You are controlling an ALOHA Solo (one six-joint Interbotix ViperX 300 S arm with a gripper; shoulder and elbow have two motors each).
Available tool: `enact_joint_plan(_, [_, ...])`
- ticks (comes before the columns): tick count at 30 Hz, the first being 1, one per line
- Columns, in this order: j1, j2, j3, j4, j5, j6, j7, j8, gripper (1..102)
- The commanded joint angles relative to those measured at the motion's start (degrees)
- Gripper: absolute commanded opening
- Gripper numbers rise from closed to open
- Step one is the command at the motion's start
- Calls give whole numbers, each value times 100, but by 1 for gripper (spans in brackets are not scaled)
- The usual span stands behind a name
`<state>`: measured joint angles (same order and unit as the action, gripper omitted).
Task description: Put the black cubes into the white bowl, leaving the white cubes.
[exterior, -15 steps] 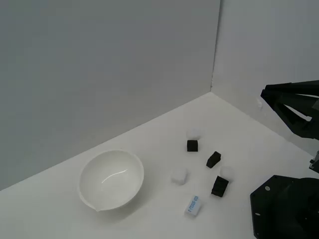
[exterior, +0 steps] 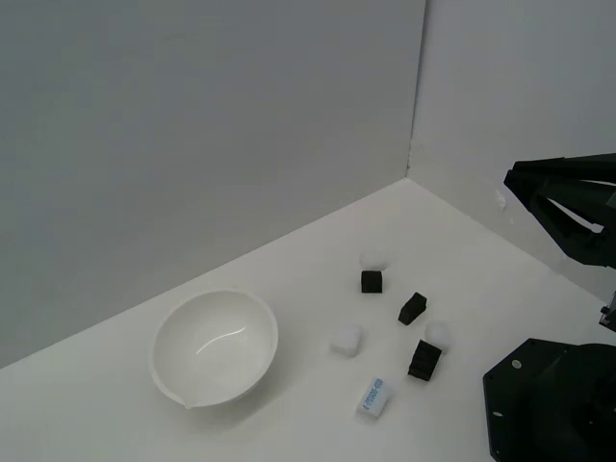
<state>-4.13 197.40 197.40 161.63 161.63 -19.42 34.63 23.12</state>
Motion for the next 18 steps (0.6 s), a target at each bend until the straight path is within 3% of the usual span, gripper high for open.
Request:
enact_joint_plan(1, [-53,158,158,-18,-18,-79,35,62,3])
enact_joint_plan(6, [18,88,70,-132,-185,-62,35,35,3])
enact_joint_plan(18, [457,-1037,-1037,-650,-694,-62,44,0,3])
